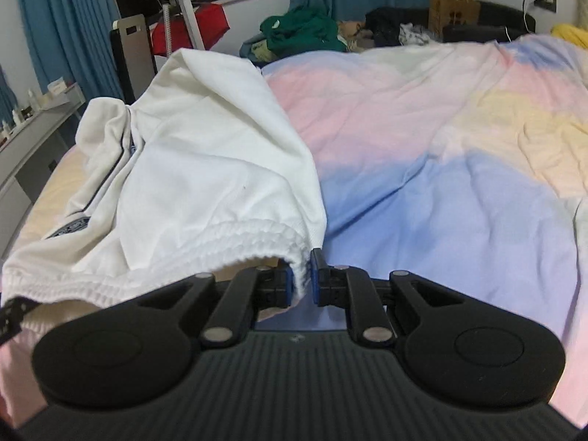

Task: Fold clothes
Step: 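Grasp the waistband with the right gripper while the left gripper holds it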

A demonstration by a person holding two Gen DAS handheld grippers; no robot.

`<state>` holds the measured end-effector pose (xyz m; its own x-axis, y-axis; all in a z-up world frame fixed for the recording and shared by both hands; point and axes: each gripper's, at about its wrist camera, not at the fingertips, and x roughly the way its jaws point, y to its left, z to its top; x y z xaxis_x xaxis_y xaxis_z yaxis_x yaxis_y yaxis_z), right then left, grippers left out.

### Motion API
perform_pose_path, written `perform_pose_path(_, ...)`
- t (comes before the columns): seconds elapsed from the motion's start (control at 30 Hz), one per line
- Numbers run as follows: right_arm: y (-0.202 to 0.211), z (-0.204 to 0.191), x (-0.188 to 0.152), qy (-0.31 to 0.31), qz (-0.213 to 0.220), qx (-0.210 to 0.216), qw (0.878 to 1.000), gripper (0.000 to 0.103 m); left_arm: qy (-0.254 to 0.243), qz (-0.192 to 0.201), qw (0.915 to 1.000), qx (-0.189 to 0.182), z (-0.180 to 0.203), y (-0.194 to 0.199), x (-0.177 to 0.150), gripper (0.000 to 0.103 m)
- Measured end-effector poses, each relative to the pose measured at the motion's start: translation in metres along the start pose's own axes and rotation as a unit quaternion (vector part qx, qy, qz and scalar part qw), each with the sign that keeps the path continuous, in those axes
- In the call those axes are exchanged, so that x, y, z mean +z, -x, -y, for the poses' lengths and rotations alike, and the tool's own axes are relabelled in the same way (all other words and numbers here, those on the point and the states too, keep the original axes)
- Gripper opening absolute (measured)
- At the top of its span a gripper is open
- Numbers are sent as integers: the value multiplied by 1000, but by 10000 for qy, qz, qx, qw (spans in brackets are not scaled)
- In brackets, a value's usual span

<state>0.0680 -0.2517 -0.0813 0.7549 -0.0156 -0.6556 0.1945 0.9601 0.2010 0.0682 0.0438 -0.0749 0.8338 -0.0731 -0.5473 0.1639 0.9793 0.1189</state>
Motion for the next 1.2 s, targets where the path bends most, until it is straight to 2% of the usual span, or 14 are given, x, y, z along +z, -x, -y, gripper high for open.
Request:
perform_pose_path(0.07, -4, 1, 1, 35, -11, 22, 10000, 14, -426, 56, 9989, 201, 11, 3, -4, 67)
perform_pose_path(0.27, -7, 10, 5, -144, -110, 92, 9998, 19, -1371, 205, 9887, 574, 38, -2, -12, 70)
perform_pose_path(0.43, -5, 18, 8, -298, -51, -60, 9995, 44, -1429, 303, 9871, 650, 47, -6, -14, 70)
perform_pose_path(0.57, -9, 21, 9, -444, -9, 10, 9990, 45, -1379, 385, 9854, 921, 51, -16, -15, 71)
perform_pose_path(0.6, -10, 19, 9, -385, 60, 17, 9992, 45, -1213, 391, 9871, 964, 49, -20, -14, 71)
perform_pose_path(0.63, -6, 11, 9, -126, 320, -19, 9994, 45, -894, 343, 9906, 976, 44, -26, -13, 70)
perform_pose_path(0.7, -3, -3, 7, 285, 682, -37, 9973, 44, -270, 221, 9948, 960, 32, -36, -8, 61)
perform_pose_path(0.77, -13, -4, 4, 258, 522, -52, 9983, 43, 295, 232, 9956, 864, 17, -41, -4, 55)
perform_pose_path(0.8, -18, -4, 3, 244, 441, -60, 9987, 37, 526, 250, 9950, 806, 10, -41, -2, 53)
perform_pose_path(0.83, -23, -5, 1, 230, 361, -67, 9991, 25, 735, 249, 9941, 753, 3, -41, 0, 48)
perform_pose_path(0.9, -34, -6, -2, 202, 201, -82, 9996, 18, 1157, 216, 9908, 663, -9, -39, 4, 39)
perform_pose_path(0.97, -36, -9, -5, 184, 114, -31, 9998, 16, 1446, 225, 9861, 783, -22, -35, 10, 13)
perform_pose_path(1.07, -17, -11, -7, -114, 208, 306, 9993, 12, 1961, 346, 9770, 760, -51, -29, 27, 12)
perform_pose_path(1.2, 16, -31, -13, -395, 353, 885, 9947, 12, 2178, 616, 9702, 867, -87, -13, 57, 9)
